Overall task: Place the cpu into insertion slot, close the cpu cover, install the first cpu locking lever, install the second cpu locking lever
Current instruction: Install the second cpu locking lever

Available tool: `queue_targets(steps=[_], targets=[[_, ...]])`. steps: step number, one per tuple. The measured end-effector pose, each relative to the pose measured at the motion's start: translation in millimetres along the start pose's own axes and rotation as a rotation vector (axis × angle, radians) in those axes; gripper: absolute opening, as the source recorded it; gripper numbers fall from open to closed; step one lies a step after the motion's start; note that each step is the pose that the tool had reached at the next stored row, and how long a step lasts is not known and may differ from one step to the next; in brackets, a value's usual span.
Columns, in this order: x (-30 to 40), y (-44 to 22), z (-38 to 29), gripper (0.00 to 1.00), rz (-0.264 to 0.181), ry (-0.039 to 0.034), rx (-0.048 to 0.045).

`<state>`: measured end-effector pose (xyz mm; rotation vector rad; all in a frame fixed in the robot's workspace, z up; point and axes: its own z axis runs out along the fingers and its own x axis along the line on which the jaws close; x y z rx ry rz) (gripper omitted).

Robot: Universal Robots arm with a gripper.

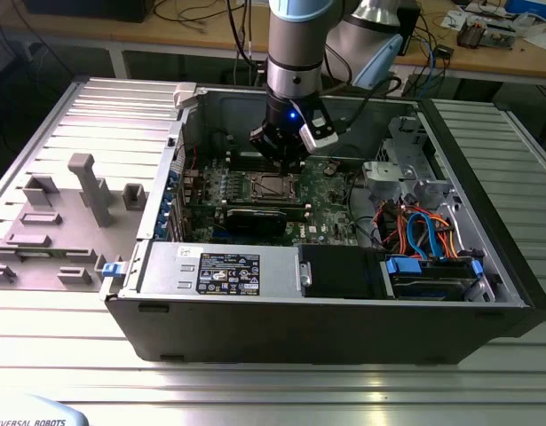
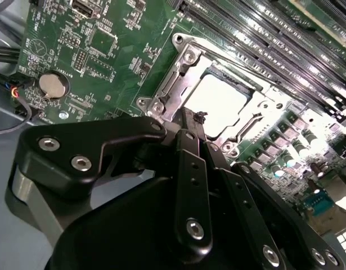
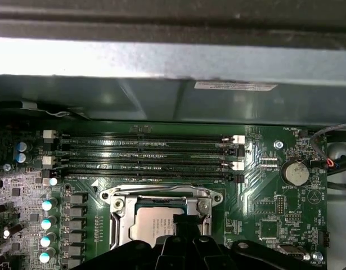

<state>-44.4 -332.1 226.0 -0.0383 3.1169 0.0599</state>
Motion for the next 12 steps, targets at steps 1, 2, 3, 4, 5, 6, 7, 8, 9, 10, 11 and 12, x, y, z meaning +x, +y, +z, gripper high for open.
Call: queue_targets(steps=[1,2,3,4,5,6,7,8,9,10,11,12], targets=[[0.1,-3.4,-0.1,0.11,0.0,0.0003,-0.0002],[0.2,-5.7,-0.2,0.11,0.0,0.0004,-0.0002],[0.2,-8.1,-0.3,0.11,0.0,0.0005,-0.0001],[0.2,-9.6,-0.4,0.11,0.0,0.0007,0.0],[0.3,-11.9,-0.4,0.11,0.0,0.0007,0.0],[0.3,-13.6,-0.5,0.11,0.0,0.0007,-0.0001],[0.4,-15.6,-0.5,0.11,0.0,0.0007,-0.0002],[0.4,-17.5,-0.6,0.11,0.0,0.0007,-0.0002],[0.5,-18.3,-0.6,0.11,0.0,0.0007,-0.0002],[0.5,-19.9,-0.7,0.11,0.0,0.0007,-0.0002],[0.5,-21.0,-0.8,0.11,-0.001,0.0008,-0.0001],[0.6,-21.7,-1.1,0.11,-0.001,0.0008,0.0]])
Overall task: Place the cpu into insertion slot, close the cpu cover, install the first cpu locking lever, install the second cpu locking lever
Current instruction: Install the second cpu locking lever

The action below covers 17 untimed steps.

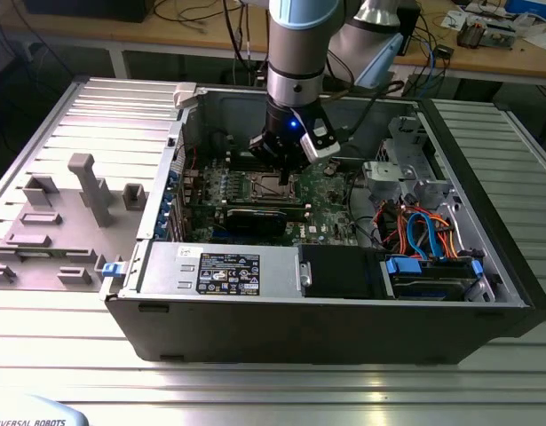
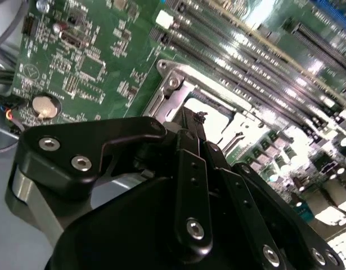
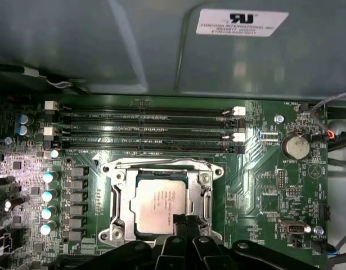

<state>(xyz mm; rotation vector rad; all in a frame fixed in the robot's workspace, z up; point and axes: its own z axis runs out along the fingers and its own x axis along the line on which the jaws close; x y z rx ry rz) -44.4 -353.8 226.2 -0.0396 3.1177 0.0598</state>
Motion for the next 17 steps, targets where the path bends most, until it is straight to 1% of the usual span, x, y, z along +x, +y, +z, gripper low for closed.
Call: queue_targets(steps=[2,5,8,11,13,14,15,16,17], targets=[[0.0,-0.2,-2.0,0.11,0.0,-0.0001,-0.0001],[-0.2,-0.6,-6.7,0.11,0.0,0.0,-0.0001],[-0.2,-2.7,-8.0,0.11,0.0,-0.0002,-0.0005],[0.0,-10.7,-8.4,0.11,0.0,0.0,-0.0018],[0.2,-18.1,-8.6,0.11,0.0,0.0004,-0.0029],[0.4,-22.6,-8.8,0.11,0.0,0.0018,-0.0044],[0.4,-25.5,-8.9,0.11,0.0,0.0036,-0.0066],[0.5,-27.5,-9.0,0.11,0.001,0.0054,-0.0112],[0.5,-29.3,-8.9,0.11,0.001,0.0099,-0.0197]])
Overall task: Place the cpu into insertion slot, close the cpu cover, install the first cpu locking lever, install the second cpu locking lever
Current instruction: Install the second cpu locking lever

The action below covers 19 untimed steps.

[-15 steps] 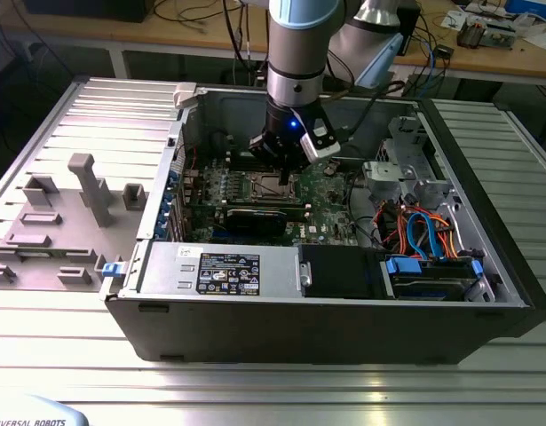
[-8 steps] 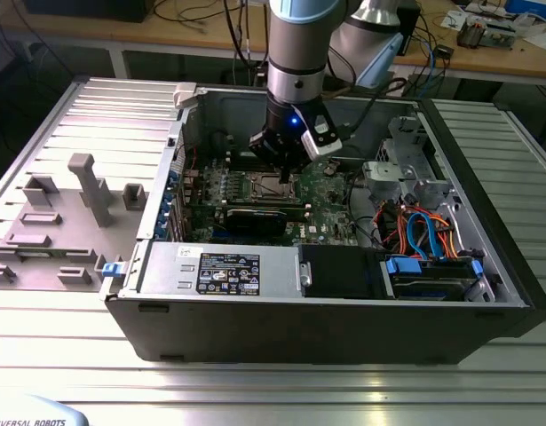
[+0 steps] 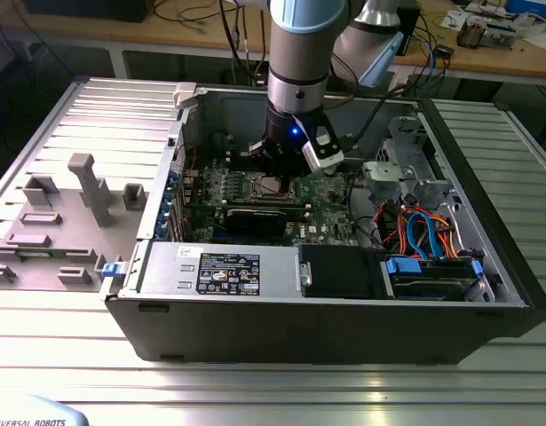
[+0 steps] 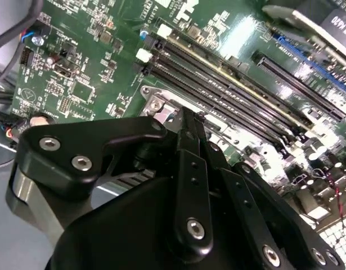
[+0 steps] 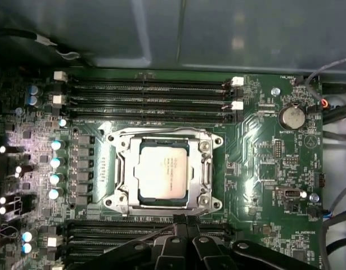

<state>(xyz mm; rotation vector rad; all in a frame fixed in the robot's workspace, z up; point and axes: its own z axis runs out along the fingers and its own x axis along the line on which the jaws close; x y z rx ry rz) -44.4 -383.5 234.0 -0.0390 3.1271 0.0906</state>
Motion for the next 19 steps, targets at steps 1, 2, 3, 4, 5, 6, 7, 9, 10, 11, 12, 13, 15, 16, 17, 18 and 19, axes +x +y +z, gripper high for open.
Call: queue_targets(steps=[1,2,3,4,5,6,7,9,10,11,12,13,15,16,17,18,19], targets=[[0.0,-1.4,0.1,0.11,0.001,0.0101,-0.0069],[0.1,-2.3,0.1,0.11,0.001,0.0197,-0.0093],[0.1,-3.3,0.2,0.11,0.002,0.0279,-0.0114],[0.2,-7.7,1.1,0.11,0.002,0.038,-0.0176],[1.2,-8.0,2.1,0.11,0.003,0.0401,-0.0182],[2.4,-8.1,2.7,0.11,0.003,0.0408,-0.0183],[6.9,-8.3,4.0,0.11,0.003,0.0412,-0.0194],[14.0,-8.6,6.1,0.11,0.003,0.0414,-0.0217],[14.8,-8.9,6.8,0.11,0.003,0.0414,-0.0247],[15.6,-9.7,7.8,0.11,0.002,0.0412,-0.0309],[16.0,-10.8,8.2,0.11,0.001,0.0413,-0.0354],[16.8,-13.4,8.8,0.11,-0.001,0.0409,-0.0485],[17.5,-15.1,9.2,0.11,-0.002,0.0406,-0.0637],[18.8,-15.9,9.4,0.11,-0.002,0.0404,-0.0717],[20.0,-16.4,9.6,0.11,-0.002,0.0403,-0.0753],[28.4,-21.2,10.4,0.11,-0.003,0.0403,-0.0797],[35.6,-23.9,12.2,0.11,-0.004,0.0402,-0.0873]])
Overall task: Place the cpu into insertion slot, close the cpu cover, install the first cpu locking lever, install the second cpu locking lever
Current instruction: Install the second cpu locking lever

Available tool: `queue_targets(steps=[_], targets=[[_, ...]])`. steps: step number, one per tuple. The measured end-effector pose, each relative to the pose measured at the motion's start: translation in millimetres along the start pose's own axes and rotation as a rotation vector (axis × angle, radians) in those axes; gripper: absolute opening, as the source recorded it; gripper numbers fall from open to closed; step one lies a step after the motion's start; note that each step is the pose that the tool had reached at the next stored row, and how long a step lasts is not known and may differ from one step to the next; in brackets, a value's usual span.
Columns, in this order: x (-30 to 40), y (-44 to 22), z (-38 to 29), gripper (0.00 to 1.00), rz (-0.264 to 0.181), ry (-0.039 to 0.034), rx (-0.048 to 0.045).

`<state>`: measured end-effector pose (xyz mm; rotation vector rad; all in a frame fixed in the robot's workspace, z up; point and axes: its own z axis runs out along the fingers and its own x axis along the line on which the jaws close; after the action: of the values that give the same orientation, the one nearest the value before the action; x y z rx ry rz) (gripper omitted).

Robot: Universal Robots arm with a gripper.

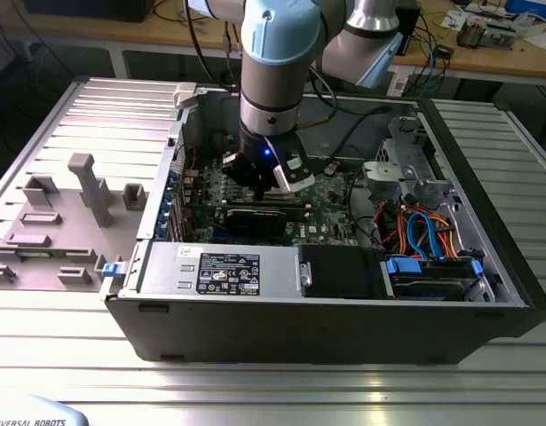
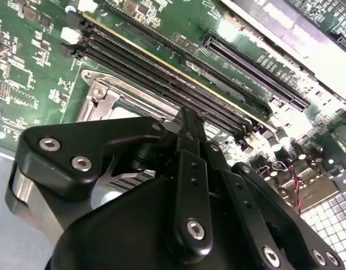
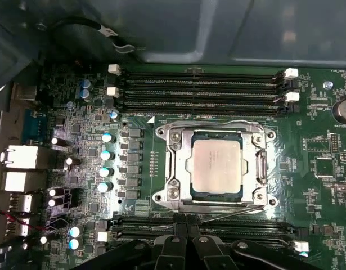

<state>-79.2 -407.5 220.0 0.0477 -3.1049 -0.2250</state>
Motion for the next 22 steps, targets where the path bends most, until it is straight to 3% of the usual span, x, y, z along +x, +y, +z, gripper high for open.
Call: queue_targets(steps=[2,3,18,22], targets=[[2.5,-2.8,2.0,0.11,-0.001,-0.0006,-0.0188],[2.6,-3.0,2.6,0.11,-0.001,-0.0006,-0.0212],[3.6,-5.9,2.5,0.11,-0.001,-0.0007,-0.0229],[9.6,-6.5,6.7,0.11,-0.001,-0.0006,-0.0242]])
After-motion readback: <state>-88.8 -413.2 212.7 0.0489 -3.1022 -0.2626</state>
